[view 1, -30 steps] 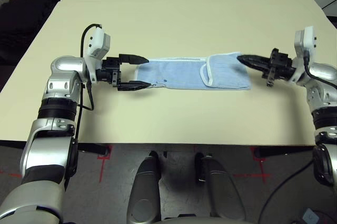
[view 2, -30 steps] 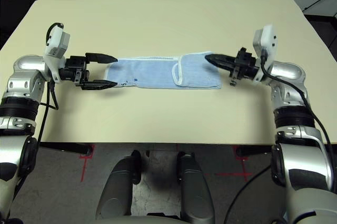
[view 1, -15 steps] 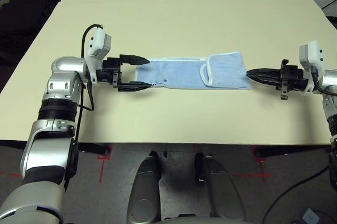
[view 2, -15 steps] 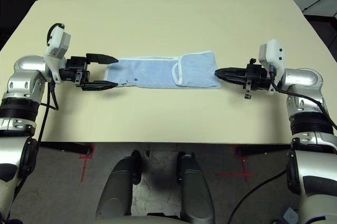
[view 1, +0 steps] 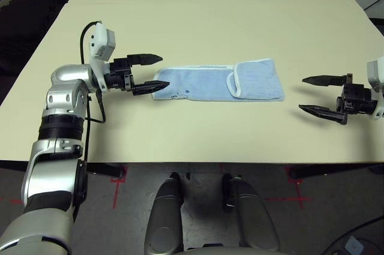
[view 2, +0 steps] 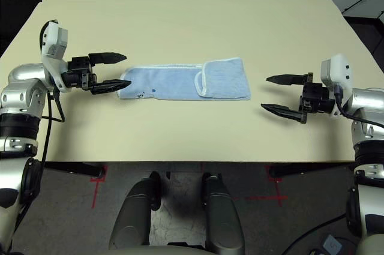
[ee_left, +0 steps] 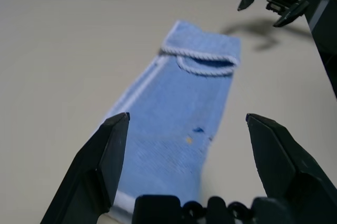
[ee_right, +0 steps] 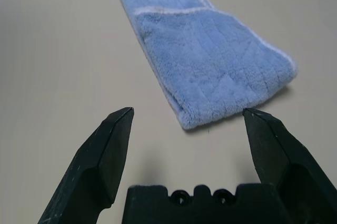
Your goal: Fold the towel and set it aside.
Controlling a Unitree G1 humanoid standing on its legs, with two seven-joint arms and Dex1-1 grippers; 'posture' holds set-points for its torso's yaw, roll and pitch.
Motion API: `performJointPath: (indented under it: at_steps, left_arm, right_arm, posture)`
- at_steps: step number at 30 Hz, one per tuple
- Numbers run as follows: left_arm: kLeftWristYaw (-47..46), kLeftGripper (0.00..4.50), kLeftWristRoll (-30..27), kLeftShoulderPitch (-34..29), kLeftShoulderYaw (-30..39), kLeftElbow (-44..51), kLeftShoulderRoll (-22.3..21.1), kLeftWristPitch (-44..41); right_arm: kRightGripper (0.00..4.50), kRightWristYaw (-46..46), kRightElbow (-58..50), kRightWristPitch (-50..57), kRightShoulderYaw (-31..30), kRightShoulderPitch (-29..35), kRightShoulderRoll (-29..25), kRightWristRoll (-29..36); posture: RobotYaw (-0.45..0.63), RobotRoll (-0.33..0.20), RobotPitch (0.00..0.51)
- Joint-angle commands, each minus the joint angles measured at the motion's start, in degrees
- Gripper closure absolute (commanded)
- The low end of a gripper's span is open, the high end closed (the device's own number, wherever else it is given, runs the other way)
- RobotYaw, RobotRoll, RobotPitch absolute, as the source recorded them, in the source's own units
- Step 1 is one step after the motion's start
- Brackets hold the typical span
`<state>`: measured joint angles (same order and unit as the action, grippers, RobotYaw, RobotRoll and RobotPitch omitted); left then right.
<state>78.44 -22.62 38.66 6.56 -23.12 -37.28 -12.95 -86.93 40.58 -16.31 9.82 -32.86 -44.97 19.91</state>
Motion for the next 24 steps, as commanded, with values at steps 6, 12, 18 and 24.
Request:
performJointPath:
  at_steps: [6, 12, 18, 24]
  left_arm:
    - [-2.49, 0.00, -3.89, -3.02, 1.81, 6.73, -1.19, -4.40]
    - [0.95, 0.00, 3.53, -2.08, -3.80, 1.19, -7.86, -2.48]
    - [-3.96, 0.00, -1.59, 0.39, -4.66, 2.78, -12.86, -36.90]
    - [-10.42, 0.00, -7.89, 4.00, -1.81, 4.40, -11.43, -59.55]
  right_arm:
    - [0.03, 0.11, 1.94, 3.58, 0.58, -1.68, 1.58, 1.87]
    - [0.03, 0.19, 1.43, 4.54, -0.16, -2.01, 1.77, 1.33]
    - [0.03, 0.14, 0.47, 4.91, -0.41, -1.84, 1.57, 1.08]
    - [0.03, 0.21, -0.24, 5.44, -0.59, -1.55, 1.46, 0.90]
  posture:
    - [0.00, 0.000, 0.216]
    - [0.00, 0.000, 0.216]
    - [-0.01, 0.000, 0.218]
    - [0.00, 0.000, 0.221]
